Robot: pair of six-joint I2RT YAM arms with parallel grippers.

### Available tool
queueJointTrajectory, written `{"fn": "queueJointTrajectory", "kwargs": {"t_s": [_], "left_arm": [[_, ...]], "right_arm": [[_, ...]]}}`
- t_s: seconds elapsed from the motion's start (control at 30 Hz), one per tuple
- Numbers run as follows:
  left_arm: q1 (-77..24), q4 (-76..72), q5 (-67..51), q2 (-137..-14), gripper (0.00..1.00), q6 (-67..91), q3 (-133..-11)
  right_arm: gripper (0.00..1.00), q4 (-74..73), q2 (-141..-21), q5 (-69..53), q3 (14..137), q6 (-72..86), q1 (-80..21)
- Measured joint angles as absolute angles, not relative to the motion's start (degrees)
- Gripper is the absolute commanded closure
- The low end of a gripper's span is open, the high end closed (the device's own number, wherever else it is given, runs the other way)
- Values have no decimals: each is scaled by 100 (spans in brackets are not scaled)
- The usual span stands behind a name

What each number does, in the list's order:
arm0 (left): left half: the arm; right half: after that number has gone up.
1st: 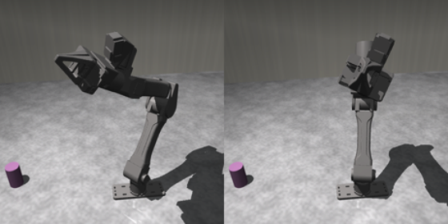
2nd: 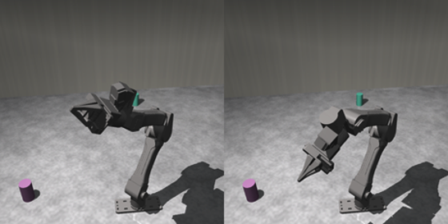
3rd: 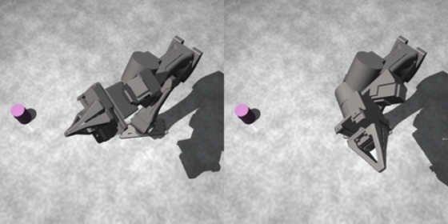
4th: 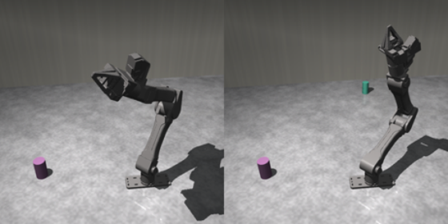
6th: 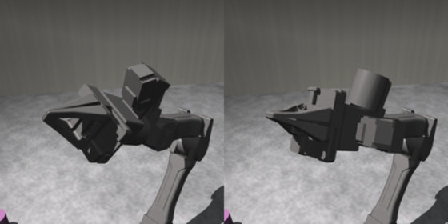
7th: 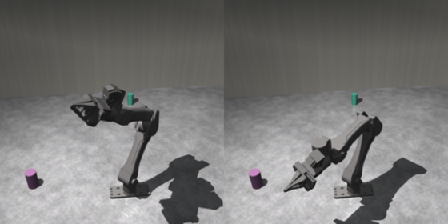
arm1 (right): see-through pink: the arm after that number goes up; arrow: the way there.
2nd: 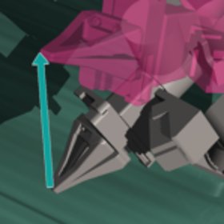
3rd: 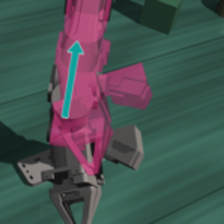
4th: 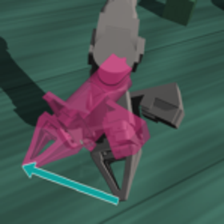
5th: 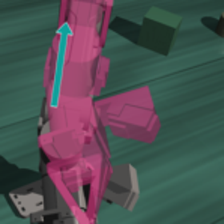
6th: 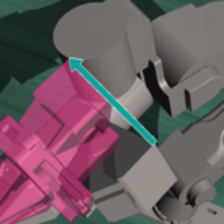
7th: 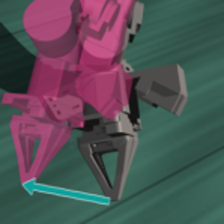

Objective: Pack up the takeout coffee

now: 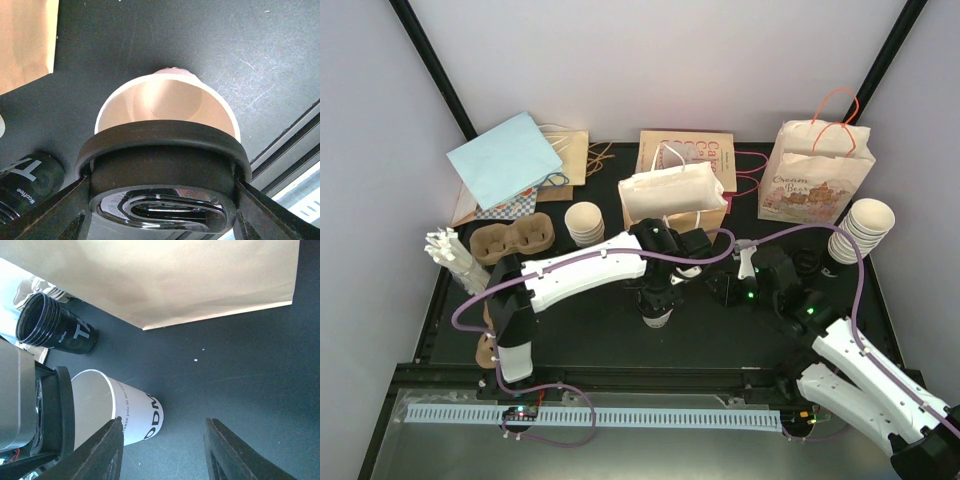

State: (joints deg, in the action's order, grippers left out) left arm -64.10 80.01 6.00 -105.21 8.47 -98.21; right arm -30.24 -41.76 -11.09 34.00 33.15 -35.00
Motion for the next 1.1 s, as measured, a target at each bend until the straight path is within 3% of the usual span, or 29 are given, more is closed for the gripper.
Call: {"fn": "queueJointTrajectory", "kwargs": {"t_s": [0.37,0.8,1.1], "left_arm": [[-6357,8047,585,-10667,29,727,-9939],[-6344,8055,576,-10814,6,639,-10012],[-6337,8068,574,-10814,1,602,-10178]], "right_arm": [[53,-3052,-4080,-1151,3361,3341,-3500],[53,-3046,-4082,-1229,3232,3356,-3500],[53,-3068,-4064,-1258,3212,3354,-3500]]}}
